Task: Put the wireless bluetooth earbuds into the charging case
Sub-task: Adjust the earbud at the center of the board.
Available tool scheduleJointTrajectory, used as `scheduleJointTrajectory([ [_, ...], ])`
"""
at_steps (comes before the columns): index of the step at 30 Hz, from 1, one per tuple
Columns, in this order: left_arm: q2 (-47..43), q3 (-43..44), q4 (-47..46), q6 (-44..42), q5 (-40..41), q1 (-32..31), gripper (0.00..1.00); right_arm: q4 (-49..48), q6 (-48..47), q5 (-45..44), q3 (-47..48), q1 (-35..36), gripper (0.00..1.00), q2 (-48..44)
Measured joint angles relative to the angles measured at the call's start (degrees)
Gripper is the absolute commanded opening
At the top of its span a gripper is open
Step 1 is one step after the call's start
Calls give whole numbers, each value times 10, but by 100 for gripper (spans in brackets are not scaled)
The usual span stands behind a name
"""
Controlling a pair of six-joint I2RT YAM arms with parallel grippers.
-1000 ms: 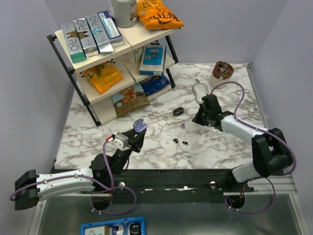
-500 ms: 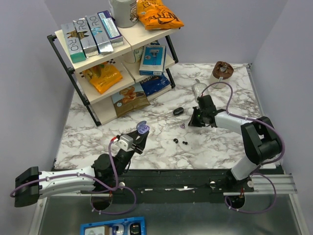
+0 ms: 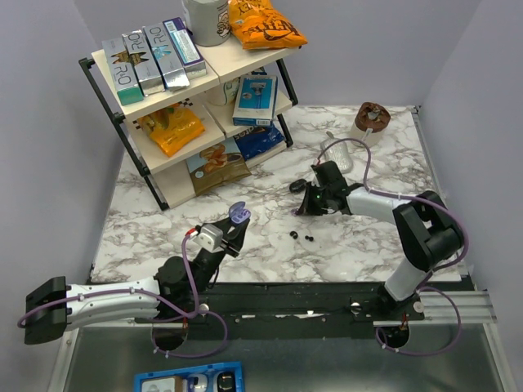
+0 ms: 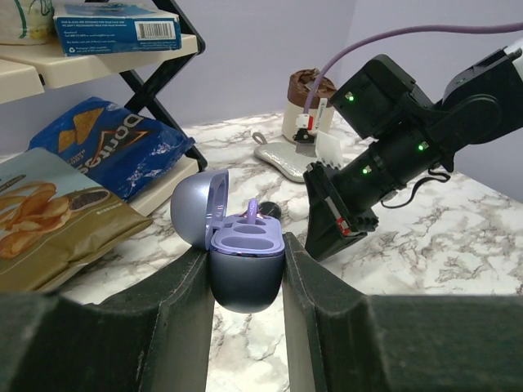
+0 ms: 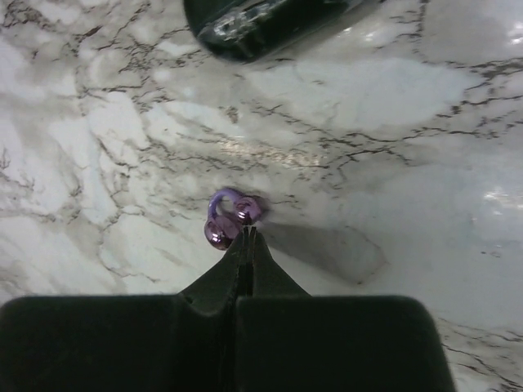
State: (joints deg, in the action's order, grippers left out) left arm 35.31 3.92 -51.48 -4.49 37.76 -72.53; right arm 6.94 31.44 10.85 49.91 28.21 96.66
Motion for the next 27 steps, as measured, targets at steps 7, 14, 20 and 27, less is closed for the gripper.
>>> scheduleJointTrajectory([
  [7, -1, 0, 0, 7, 2, -3, 0, 0, 17, 28, 30, 30, 1, 2],
  [14, 7, 0, -1, 9, 2, -4, 0, 16, 10, 16, 42, 38, 27, -14],
  [20, 11, 0, -2, 9, 3, -6, 0, 47, -16, -41, 83, 28, 39, -12],
  [27, 11, 0, -2, 9, 5, -7, 0, 66, -46, -74, 100, 21, 38, 24],
])
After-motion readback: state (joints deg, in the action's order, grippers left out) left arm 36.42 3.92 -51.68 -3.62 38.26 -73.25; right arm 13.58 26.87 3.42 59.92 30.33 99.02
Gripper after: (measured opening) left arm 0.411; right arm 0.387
